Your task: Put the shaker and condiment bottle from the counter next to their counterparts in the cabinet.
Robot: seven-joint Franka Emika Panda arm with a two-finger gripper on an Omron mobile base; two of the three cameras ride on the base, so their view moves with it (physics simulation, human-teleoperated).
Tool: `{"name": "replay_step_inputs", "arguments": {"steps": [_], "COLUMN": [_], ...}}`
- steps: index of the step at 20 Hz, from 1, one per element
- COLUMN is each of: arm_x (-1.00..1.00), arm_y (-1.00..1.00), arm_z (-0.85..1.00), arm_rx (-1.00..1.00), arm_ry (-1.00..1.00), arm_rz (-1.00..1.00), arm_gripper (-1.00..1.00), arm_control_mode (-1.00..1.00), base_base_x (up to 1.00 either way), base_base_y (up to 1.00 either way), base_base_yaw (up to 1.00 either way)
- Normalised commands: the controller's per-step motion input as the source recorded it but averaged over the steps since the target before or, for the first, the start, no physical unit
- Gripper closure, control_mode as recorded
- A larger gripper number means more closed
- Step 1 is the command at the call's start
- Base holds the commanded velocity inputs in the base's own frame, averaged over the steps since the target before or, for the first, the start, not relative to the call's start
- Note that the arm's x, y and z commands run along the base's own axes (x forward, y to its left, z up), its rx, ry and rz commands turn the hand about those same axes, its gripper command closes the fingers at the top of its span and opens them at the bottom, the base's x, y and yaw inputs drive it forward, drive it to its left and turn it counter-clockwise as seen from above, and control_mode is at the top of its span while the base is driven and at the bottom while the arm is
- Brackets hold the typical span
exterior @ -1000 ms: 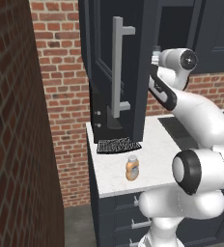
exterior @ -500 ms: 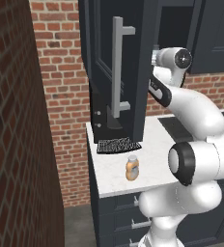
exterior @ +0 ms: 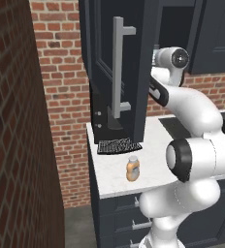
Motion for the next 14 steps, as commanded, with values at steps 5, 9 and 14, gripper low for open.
{"name": "replay_step_inputs", "arguments": {"steps": [5, 9, 14], "arm_x": [0.00, 0.00, -0.02], "arm_y": [0.00, 0.00, 0.00], "arm_z": [-0.11, 0.00, 0.00], "arm_rx": [0.00, 0.01, 0.00], "arm_ry": [-0.01, -0.01, 0.00], "arm_rz": [-0.01, -0.03, -0.02], "arm_gripper": [-1.00, -1.00, -1.00], "arm_control_mode": [-1.00, -1.00, -1.00], "base_base_x": [0.00, 0.00, 0.00], "base_base_y": [0.00, 0.00, 0.00], "base_base_yaw": [0.00, 0.00, 0.00]}}
